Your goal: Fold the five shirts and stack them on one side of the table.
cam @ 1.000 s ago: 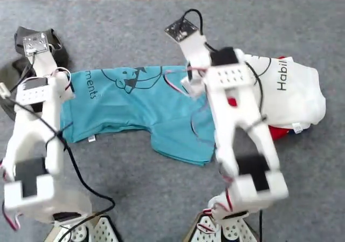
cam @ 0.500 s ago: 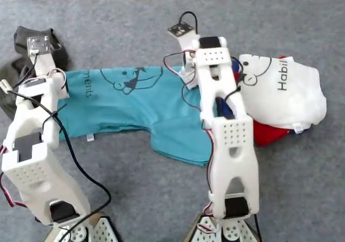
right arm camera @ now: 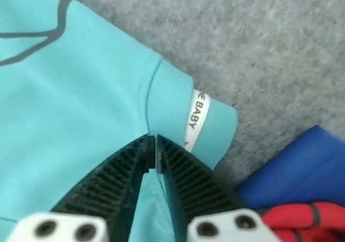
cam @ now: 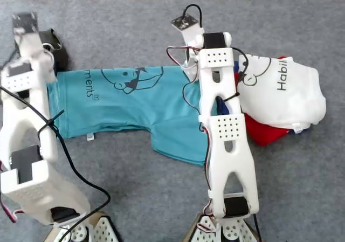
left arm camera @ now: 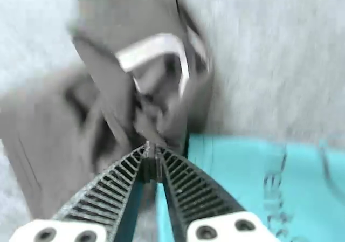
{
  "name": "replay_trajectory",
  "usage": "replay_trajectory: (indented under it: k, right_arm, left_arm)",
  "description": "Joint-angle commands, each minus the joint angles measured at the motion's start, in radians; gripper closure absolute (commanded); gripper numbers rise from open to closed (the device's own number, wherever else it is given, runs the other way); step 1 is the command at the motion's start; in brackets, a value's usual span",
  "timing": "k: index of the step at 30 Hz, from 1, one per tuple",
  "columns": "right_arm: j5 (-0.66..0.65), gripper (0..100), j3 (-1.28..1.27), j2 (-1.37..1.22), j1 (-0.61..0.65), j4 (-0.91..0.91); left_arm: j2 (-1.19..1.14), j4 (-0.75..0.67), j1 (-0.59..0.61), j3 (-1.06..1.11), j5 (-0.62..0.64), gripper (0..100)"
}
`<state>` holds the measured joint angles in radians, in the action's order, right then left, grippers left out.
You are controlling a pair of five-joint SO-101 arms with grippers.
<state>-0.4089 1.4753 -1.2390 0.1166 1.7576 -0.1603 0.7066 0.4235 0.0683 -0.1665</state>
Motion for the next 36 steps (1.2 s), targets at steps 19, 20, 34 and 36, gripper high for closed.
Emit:
replay_trajectory:
  k: [19,20,34,36]
  right_arm:
    - [0.011,98.4,0.058,0.001,0.106,0.008]
    - [0.011,98.4,0.059,0.001,0.107,0.008]
    - [0.011,98.4,0.062,0.087,0.115,0.008]
    - [0.011,98.4,0.061,0.122,0.115,0.008]
  left_arm:
    - [-1.146,0.288,0.217,-1.521,0.235,91]
    - [-1.178,0.308,0.243,-1.586,0.235,91]
    - [-1.022,0.598,0.292,-1.735,0.242,91]
    - [-0.968,0.697,0.245,-1.735,0.242,91]
